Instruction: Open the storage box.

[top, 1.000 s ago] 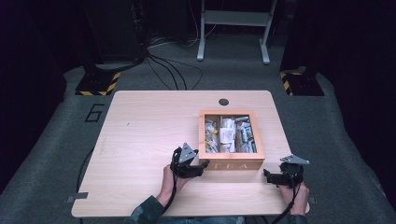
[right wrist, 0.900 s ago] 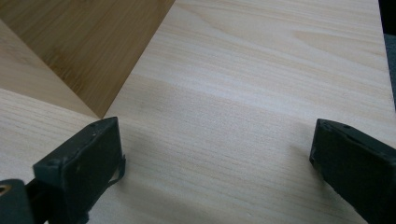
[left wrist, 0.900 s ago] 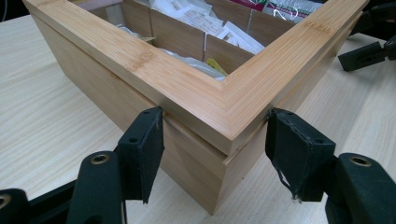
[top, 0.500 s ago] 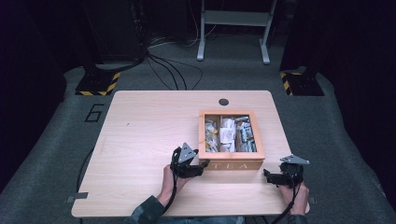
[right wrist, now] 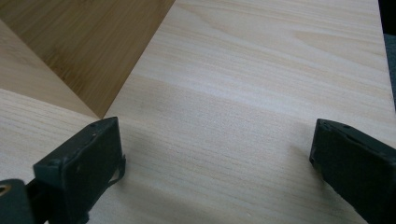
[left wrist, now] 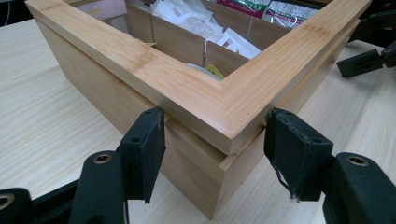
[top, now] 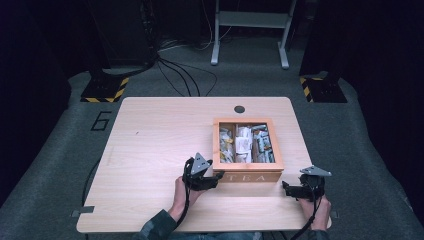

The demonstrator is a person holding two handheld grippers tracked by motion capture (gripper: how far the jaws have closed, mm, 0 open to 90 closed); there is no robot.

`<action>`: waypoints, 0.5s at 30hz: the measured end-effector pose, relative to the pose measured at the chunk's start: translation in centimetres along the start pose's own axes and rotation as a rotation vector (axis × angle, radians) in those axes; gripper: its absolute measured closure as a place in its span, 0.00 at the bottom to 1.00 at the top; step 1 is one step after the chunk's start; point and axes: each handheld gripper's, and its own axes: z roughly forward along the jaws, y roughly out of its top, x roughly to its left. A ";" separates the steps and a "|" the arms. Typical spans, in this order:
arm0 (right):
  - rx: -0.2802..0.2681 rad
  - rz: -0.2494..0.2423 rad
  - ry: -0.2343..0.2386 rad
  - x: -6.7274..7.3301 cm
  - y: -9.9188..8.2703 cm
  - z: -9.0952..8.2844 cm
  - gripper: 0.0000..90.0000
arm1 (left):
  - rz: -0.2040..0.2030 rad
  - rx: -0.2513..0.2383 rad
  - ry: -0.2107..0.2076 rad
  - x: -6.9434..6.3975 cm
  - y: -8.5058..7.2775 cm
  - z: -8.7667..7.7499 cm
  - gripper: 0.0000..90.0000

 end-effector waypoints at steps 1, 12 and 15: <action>0.000 0.000 0.000 0.0 0.0 0.0 0.02 | -0.005 -0.004 0.002 0.0 0.0 0.0 0.43; 0.000 0.000 0.000 0.0 0.0 0.0 0.02 | -0.022 -0.012 -0.009 0.0 0.4 -0.1 0.43; 0.000 0.000 0.000 0.0 0.0 0.0 0.02 | -0.022 -0.017 -0.004 0.1 0.5 -0.1 0.43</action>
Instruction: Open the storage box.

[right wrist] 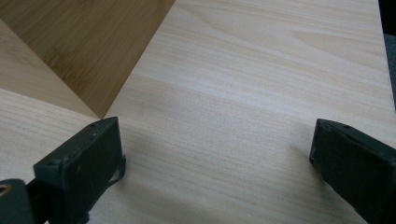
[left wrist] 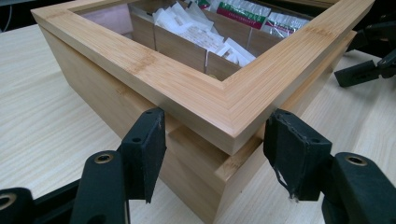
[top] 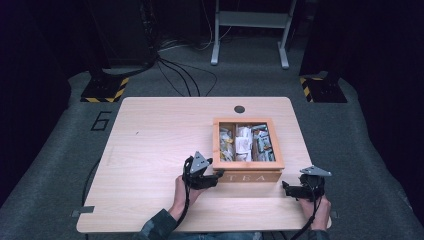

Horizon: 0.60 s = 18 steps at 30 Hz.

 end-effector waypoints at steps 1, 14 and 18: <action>0.000 0.000 0.000 0.0 0.0 0.0 0.02 | 0.003 0.003 -0.004 0.1 0.0 0.0 0.43; 0.000 0.000 0.000 0.0 0.0 0.0 0.02 | 0.004 -0.007 0.000 0.1 0.4 0.0 0.46; -0.001 0.000 0.000 0.0 0.0 0.0 0.02 | 0.004 -0.003 -0.004 0.1 0.4 0.0 0.47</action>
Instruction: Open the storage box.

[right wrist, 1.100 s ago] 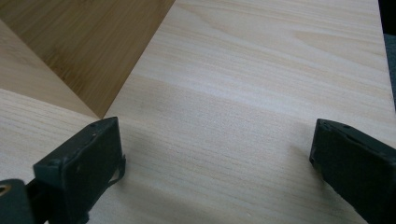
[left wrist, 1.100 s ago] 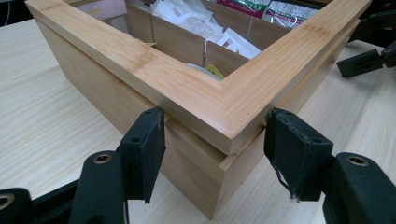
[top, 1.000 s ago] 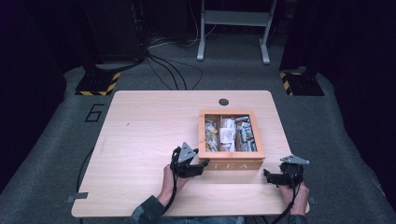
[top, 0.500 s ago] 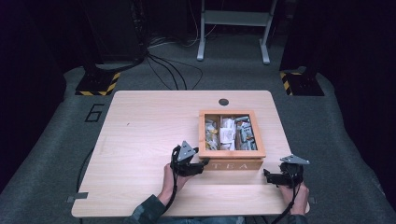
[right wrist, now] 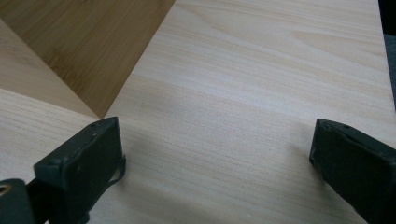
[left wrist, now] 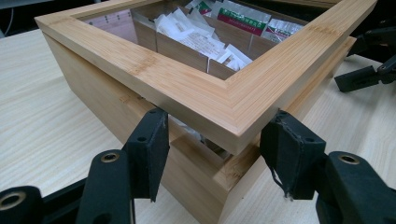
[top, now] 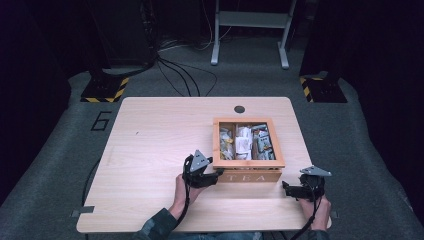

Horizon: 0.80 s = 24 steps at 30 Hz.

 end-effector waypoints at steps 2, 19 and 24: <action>0.000 -0.001 0.000 0.0 0.0 0.0 0.02 | -0.002 0.001 -0.006 0.1 0.1 0.0 0.48; 0.000 0.000 0.001 0.0 0.0 0.0 0.02 | -0.035 -0.037 -0.036 0.6 0.9 -0.1 0.57; -0.003 0.005 0.002 0.0 0.0 0.0 0.02 | -0.053 -0.045 -0.052 1.1 1.8 -0.1 0.60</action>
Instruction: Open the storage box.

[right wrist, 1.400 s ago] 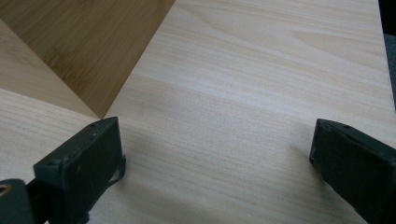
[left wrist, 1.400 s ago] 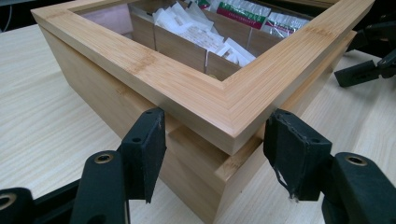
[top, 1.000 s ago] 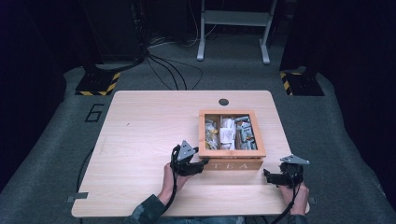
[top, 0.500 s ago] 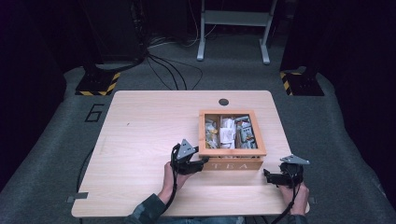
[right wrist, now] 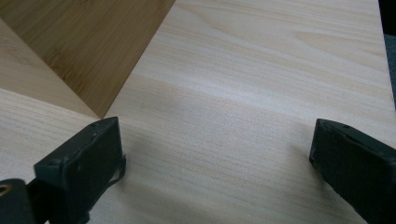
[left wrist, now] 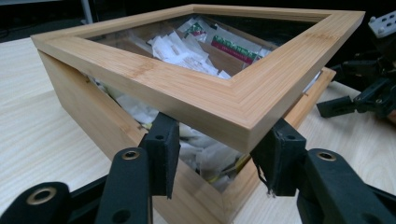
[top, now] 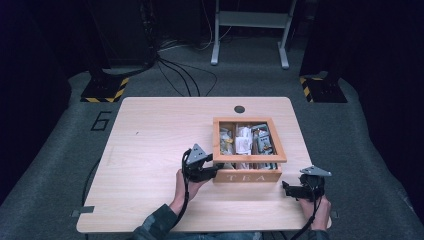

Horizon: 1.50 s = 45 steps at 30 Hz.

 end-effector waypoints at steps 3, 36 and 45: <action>-0.001 0.001 -0.005 0.0 0.0 0.0 0.02 | -0.002 -0.004 -0.001 0.1 0.4 0.0 0.60; -0.003 0.004 -0.005 0.0 0.0 0.1 0.02 | -0.010 -0.016 -0.040 1.7 4.9 0.3 0.64; -0.001 0.004 -0.003 0.0 0.0 0.0 0.02 | 0.007 -0.013 -0.035 1.8 6.3 0.6 0.65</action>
